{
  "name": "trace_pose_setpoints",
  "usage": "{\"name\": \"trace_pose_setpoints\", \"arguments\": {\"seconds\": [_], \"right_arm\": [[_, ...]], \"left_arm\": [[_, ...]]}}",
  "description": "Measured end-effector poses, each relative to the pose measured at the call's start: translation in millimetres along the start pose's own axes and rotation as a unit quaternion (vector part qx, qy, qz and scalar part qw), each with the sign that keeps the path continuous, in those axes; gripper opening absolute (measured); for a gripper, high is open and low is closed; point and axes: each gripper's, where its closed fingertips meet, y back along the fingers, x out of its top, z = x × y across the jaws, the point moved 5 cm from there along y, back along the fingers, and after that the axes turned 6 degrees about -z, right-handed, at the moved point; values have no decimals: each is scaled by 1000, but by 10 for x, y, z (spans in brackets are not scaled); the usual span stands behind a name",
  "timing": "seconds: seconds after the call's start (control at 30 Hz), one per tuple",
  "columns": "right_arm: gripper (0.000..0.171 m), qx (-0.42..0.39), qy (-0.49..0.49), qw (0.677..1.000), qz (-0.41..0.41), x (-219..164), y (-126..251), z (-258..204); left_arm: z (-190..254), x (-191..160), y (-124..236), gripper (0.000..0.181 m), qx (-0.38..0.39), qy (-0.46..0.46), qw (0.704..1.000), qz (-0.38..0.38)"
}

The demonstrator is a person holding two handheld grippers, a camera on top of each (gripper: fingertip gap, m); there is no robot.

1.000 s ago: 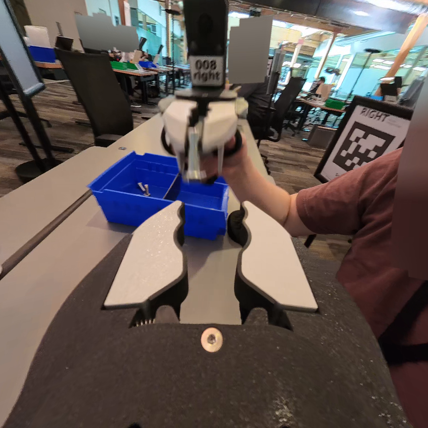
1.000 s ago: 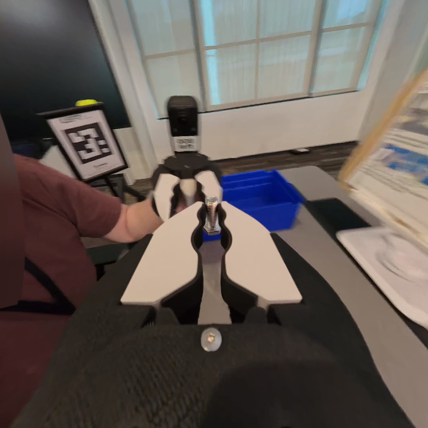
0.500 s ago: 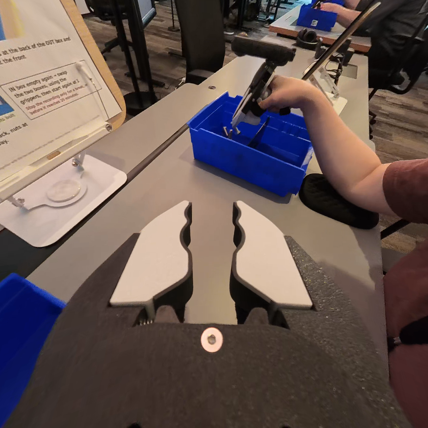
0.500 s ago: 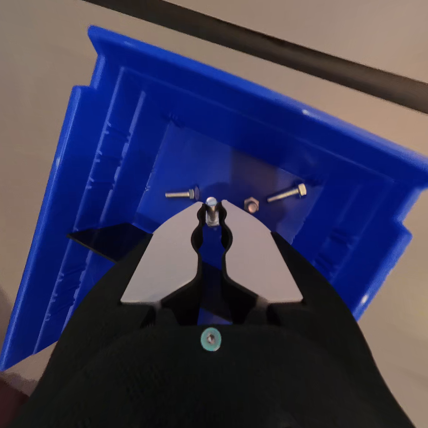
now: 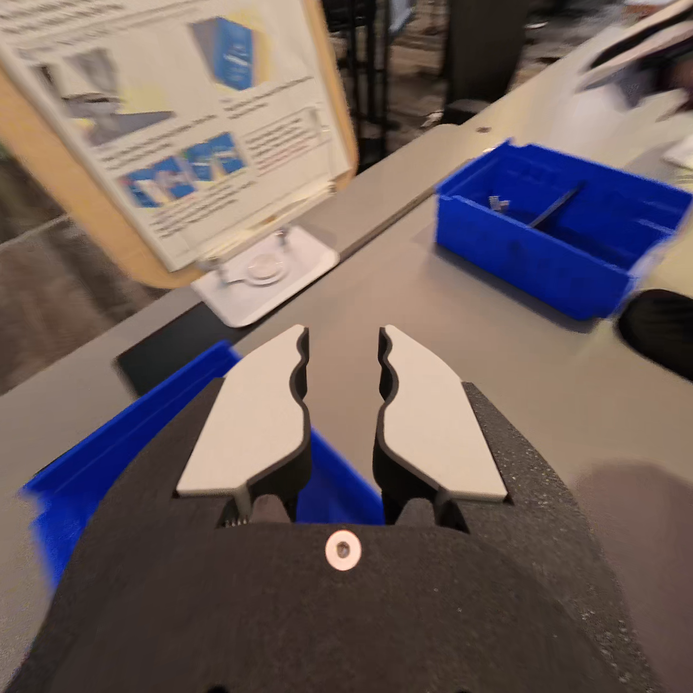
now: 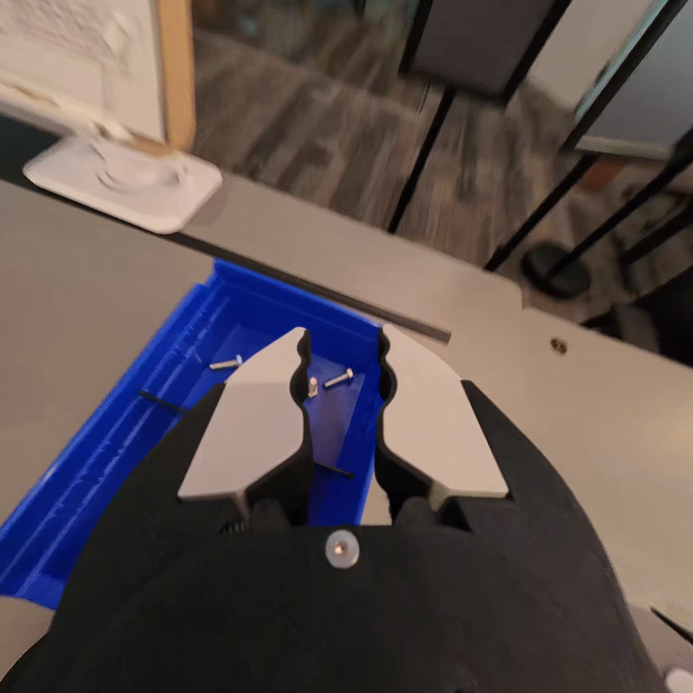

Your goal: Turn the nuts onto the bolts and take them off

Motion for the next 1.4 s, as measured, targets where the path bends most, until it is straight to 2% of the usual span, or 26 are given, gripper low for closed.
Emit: {"name": "trace_pose_setpoints", "arguments": {"seconds": [0.07, 0.13, 0.23, 0.3, 0.4, 0.5, 0.57, 0.67, 0.8, 0.93, 1.03, 1.07, 1.1, 1.2, 1.4], "right_arm": [[43, 12, 4, 997, 76, 76, 407, -41], [54, 18, 2, 994, 104, 53, 632, -28], [60, -7, -10, 1000, -14, -390, 549, 137], [63, -13, -36, 997, -74, -737, 419, 229], [63, 26, -114, 987, -111, -1079, 216, 262], [68, 70, -176, 969, -157, -1306, 15, 225], [69, 105, -195, 958, -184, -1393, -85, 129], [70, 93, -179, 949, -244, -1520, -202, 71], [61, 52, -155, 931, -327, -1627, -331, 139], [40, 60, -172, 901, -394, -1721, -430, 123], [31, 76, -182, 886, -420, -1767, -482, 73], [24, 83, -187, 883, -423, -1764, -493, 55], [9, 101, -190, 879, -426, -1751, -500, 16], [8, 103, -176, 872, -445, -1761, -520, -3], [7, 103, -182, 865, -456, -1756, -526, -17]], "left_arm": [[-243, -113, 274, 35, 82, 17, 996, -8], [-462, -338, 570, 35, 135, 53, 989, -42], [-666, -812, 944, 45, 171, 106, 976, -88], [-761, -1127, 1106, 52, 191, 151, 966, -89], [-820, -1499, 1109, 53, 179, 219, 956, -73], [-903, -1814, 976, 59, 191, 256, 942, -100], [-939, -1981, 880, 62, 188, 279, 934, -117], [-974, -2223, 759, 66, 181, 310, 918, -168], [-941, -2354, 574, 64, 153, 318, 912, -212], [-1012, -2401, 516, 51, 182, 302, 899, -260], [-1072, -2460, 512, 35, 189, 298, 887, -298], [-1080, -2490, 495, 29, 182, 300, 881, -316], [-1103, -2501, 495, 22, 183, 299, 877, -329], [-1089, -2486, 467, 7, 151, 299, 876, -348], [-851, -2364, 292, 9, 137, 285, 876, -364]]}}
